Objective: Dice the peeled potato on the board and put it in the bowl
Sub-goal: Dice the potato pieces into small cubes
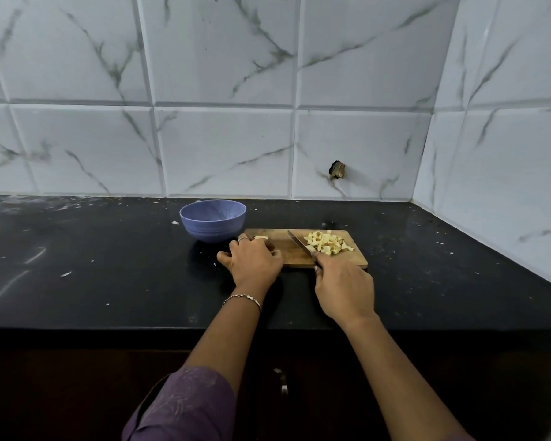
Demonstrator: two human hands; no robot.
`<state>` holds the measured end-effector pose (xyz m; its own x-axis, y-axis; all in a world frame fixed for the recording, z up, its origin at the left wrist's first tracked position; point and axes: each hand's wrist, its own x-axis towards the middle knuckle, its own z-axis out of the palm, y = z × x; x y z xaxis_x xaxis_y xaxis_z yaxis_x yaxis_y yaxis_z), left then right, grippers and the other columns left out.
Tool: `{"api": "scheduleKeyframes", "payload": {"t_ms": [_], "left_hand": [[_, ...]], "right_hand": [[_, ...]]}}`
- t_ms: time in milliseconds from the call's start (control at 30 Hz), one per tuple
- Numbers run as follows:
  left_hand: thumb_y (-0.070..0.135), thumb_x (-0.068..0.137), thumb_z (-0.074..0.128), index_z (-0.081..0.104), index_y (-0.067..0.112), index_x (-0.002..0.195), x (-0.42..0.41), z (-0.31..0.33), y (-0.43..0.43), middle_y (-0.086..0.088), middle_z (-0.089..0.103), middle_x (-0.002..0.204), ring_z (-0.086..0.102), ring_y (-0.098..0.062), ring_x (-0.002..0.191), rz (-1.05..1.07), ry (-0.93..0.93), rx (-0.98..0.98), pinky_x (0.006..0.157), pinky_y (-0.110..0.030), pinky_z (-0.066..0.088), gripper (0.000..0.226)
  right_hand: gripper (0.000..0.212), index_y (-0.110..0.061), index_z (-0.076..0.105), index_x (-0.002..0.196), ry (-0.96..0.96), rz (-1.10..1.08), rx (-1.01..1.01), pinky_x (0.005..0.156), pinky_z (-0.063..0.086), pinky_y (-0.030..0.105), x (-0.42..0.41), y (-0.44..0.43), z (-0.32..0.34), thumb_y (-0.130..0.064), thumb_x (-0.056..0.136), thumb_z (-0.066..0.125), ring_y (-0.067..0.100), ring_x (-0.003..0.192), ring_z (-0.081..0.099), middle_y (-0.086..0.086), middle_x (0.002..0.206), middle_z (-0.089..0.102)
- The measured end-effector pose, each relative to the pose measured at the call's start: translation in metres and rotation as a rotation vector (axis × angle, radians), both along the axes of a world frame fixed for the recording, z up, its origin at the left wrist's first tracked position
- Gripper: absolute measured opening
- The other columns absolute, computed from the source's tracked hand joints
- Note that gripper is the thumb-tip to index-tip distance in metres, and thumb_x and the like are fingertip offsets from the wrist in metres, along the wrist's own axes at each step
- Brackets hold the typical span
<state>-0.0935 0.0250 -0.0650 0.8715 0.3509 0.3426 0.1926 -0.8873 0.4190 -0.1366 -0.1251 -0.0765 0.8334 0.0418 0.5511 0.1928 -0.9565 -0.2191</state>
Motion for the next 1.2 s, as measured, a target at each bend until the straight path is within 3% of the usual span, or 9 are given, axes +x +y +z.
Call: {"api": "scheduleKeyframes", "payload": {"t_ms": [433,633,800,967,1200], "left_hand": [[0.044,0.093,0.051,0.068,0.032,0.117,0.0017,-0.0004,-0.0043,-0.003,0.05,0.131,0.037,-0.024,0.125,-0.124,0.0,0.116,0.1,-0.049,0.022,0.031],[0.05,0.089,0.052,0.067,0.025,0.111,0.0008,-0.0012,-0.0031,-0.004,0.053,0.124,0.041,-0.026,0.121,-0.021,0.003,0.073,0.1,-0.049,0.024,0.037],[0.046,0.089,0.058,0.068,0.028,0.111,0.002,-0.0022,-0.0017,-0.002,0.055,0.123,0.042,-0.024,0.121,-0.034,-0.007,0.052,0.101,-0.05,0.025,0.03],[0.038,0.091,0.058,0.066,0.029,0.105,0.004,-0.0037,0.0,0.003,0.065,0.109,0.048,-0.021,0.115,-0.045,-0.04,0.032,0.104,-0.052,0.026,0.019],[0.043,0.092,0.058,0.065,0.034,0.111,0.0096,-0.0048,-0.0005,0.007,0.068,0.106,0.051,-0.02,0.115,-0.068,-0.063,0.03,0.102,-0.05,0.025,0.022]], "right_hand": [[0.029,-0.033,0.058,0.129,-0.007,0.005,0.015,0.066,0.048,0.029,0.0013,0.0001,0.0007,-0.032,0.101,0.05,0.014,0.084,0.066,-0.007,0.094,0.069],[0.025,-0.03,0.059,0.124,0.006,0.0,0.017,0.066,0.047,0.028,0.0008,-0.0002,0.0018,-0.032,0.101,0.049,0.015,0.084,0.065,-0.006,0.095,0.069],[0.025,-0.029,0.061,0.123,0.003,-0.012,0.015,0.064,0.047,0.027,0.0009,0.0003,0.0024,-0.032,0.101,0.049,0.013,0.083,0.066,-0.006,0.095,0.069],[0.022,-0.028,0.061,0.119,0.016,-0.021,0.012,0.062,0.043,0.026,-0.0001,0.0001,0.0029,-0.033,0.101,0.05,0.013,0.083,0.065,-0.006,0.095,0.068],[0.02,-0.029,0.062,0.116,0.025,-0.025,0.019,0.06,0.042,0.025,0.001,-0.0006,0.0023,-0.033,0.1,0.051,0.011,0.08,0.064,-0.008,0.091,0.067]]}}
